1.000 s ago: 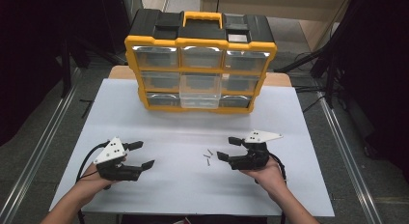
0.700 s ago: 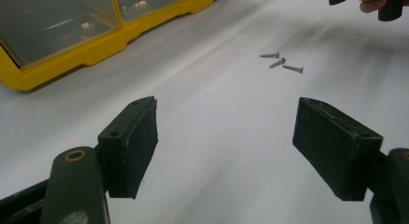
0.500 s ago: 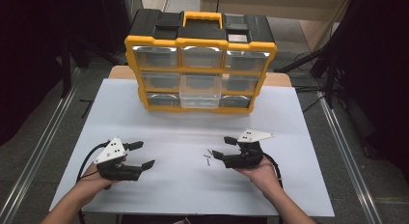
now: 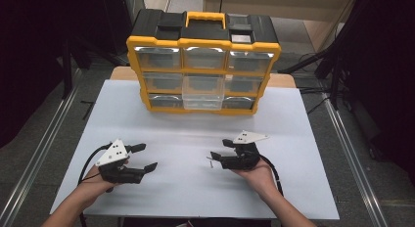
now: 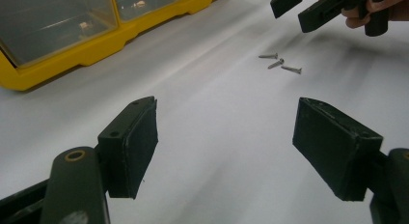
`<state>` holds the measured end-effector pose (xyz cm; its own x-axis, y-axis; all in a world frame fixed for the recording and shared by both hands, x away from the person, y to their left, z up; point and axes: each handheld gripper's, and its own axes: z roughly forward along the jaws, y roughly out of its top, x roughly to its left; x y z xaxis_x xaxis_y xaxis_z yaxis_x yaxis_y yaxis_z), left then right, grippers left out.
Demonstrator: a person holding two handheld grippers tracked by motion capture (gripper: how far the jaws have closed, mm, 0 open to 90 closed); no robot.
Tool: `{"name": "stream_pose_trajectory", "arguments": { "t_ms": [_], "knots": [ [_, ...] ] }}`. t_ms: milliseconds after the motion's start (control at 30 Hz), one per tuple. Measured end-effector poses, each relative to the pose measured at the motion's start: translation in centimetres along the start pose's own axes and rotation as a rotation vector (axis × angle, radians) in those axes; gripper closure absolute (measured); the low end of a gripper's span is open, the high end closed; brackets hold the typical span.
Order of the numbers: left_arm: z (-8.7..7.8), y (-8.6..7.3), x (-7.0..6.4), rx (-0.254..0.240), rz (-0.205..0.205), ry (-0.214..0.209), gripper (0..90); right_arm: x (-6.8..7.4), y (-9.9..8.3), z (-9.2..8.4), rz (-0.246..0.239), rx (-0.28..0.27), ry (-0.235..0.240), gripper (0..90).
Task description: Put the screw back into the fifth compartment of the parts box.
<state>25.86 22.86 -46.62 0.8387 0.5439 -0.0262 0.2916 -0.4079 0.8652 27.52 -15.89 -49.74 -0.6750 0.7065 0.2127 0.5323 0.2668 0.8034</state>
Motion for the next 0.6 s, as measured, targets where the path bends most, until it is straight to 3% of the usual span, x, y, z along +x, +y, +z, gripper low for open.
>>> {"name": "stream_pose_trajectory", "arguments": {
  "t_ms": [300, 600],
  "knots": [
    [0.0, 0.0, 0.1, 0.001, 0.0, -0.002, 24.1, 0.0, -0.1, 1.0, 0.0, 0.016, -0.042, 35.7],
    [0.0, -0.1, 0.2, -0.001, -0.005, -0.005, 24.1, -0.1, -0.3, 2.3, -0.007, 0.066, -0.067, 42.4]
  ]
}}
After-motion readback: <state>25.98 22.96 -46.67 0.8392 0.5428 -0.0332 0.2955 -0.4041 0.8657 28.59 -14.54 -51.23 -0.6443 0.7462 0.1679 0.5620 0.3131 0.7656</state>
